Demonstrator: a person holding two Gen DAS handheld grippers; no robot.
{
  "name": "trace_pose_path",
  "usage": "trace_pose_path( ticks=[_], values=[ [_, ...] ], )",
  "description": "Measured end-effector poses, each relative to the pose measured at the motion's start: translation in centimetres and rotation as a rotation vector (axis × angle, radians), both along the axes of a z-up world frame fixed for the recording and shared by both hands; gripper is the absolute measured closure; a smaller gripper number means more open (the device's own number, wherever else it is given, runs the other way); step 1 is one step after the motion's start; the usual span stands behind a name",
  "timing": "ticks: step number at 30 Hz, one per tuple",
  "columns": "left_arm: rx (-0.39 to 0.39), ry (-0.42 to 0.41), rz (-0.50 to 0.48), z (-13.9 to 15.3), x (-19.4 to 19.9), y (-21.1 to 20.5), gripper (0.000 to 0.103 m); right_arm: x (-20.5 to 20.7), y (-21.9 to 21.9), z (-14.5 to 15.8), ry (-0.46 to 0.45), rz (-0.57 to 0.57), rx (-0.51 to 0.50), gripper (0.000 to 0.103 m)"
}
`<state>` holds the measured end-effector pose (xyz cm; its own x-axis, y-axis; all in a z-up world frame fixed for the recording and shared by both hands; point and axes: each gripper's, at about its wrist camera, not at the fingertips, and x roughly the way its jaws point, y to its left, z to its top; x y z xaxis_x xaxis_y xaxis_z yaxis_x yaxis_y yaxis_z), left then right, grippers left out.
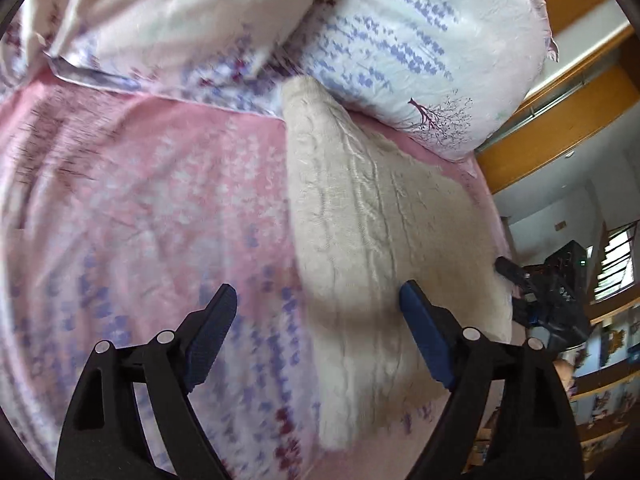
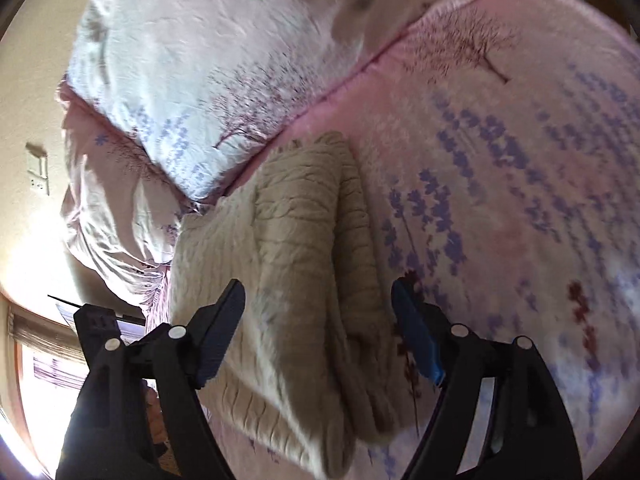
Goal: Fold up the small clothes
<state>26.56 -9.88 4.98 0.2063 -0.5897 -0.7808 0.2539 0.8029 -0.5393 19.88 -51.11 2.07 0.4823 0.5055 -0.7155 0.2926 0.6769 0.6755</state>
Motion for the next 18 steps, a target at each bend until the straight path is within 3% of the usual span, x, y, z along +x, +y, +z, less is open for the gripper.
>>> trace_pose_path(
  ticks=[3,6,8,9,10,12,15,18],
  values=[
    [-0.02,0.0,0.002,-0.5,0.7,-1.1,0.015,0.4,0.3,0.1,-0.019,0.015,0.009,0.025],
    [-0.037,-0.008,0.007,-0.7,1.0,-2.2,0.015,0.7,0.7,-0.1,-0.029,0.037,0.044,0.031],
    [-0.038,-0.018,0.009,-0.7,1.1,-2.9,0.015,0.8,0.9,-0.1,-0.031,0.053,0.031,0.04],
    [-0.045,-0.019,0.011,-0.8,1.2,-3.2,0.017,0.9,0.9,-0.2,-0.03,0.052,0.033,0.051],
    [-0.078,-0.006,0.005,-1.0,1.3,-3.5,0.027,0.8,0.9,-0.5,-0.034,0.058,0.074,0.062],
    [-0.109,0.014,0.015,-1.4,1.6,-3.9,0.034,0.6,0.7,-0.7,-0.047,0.058,0.112,0.067],
    [-0.156,0.013,0.026,-1.5,1.8,-3.2,0.057,0.4,1.3,0.0,-0.08,0.062,0.13,0.07],
    [-0.234,0.039,0.015,-1.1,1.8,-1.5,0.064,0.6,2.7,2.0,-0.141,0.084,0.141,0.071]
  ],
)
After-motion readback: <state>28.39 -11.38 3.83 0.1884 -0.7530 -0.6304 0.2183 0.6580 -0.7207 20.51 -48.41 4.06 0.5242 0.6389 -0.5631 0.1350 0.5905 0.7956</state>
